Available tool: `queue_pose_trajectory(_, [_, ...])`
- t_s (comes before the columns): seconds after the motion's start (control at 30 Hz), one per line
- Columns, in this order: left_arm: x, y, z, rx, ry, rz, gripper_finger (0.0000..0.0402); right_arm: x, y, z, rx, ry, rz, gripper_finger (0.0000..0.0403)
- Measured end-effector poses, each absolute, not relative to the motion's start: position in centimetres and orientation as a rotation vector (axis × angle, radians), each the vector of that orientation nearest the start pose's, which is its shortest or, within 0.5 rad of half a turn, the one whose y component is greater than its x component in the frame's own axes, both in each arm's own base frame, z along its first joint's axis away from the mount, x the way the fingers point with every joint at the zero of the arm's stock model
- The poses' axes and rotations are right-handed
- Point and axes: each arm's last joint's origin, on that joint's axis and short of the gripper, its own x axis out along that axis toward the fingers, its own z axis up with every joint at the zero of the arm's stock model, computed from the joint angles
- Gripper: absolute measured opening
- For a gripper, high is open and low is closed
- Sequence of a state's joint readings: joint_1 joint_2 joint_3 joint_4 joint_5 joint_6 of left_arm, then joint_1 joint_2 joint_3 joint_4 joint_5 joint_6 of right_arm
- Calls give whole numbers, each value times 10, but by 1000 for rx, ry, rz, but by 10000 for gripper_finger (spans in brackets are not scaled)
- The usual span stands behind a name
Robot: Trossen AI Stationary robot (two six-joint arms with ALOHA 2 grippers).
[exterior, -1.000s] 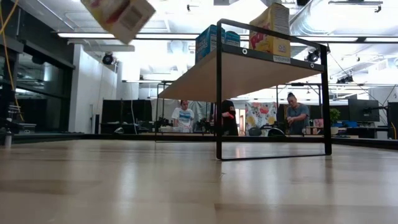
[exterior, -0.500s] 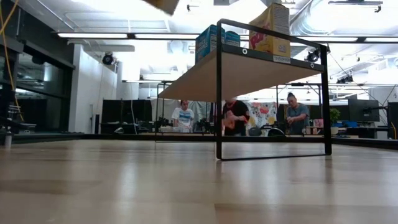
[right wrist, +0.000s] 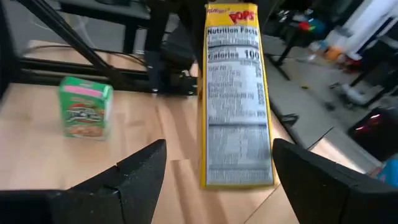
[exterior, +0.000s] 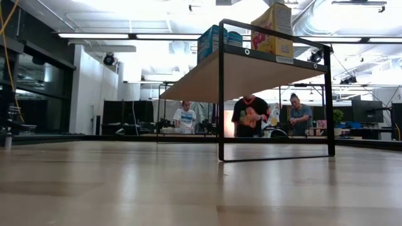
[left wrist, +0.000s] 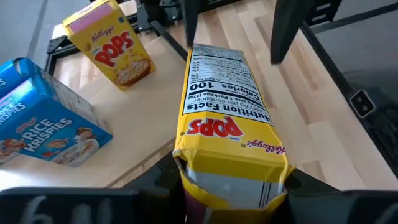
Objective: Stack cereal on shelf
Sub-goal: Put the yellow cereal box on the shelf aligned with the other yellow cereal box
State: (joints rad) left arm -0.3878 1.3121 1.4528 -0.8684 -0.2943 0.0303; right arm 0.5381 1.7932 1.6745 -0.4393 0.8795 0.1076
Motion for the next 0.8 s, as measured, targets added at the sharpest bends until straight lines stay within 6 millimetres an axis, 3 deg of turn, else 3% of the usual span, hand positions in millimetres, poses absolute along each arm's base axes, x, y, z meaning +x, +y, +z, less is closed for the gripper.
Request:
queue_pose_trajectory(0.23, [240,-94,389,278,683,-118,117,371,192,344,-366,415,-453,287])
queue_pose_trajectory(0.8, [243,-96,393,381,626,-162,117,387,167,335,-241,482,-347,286])
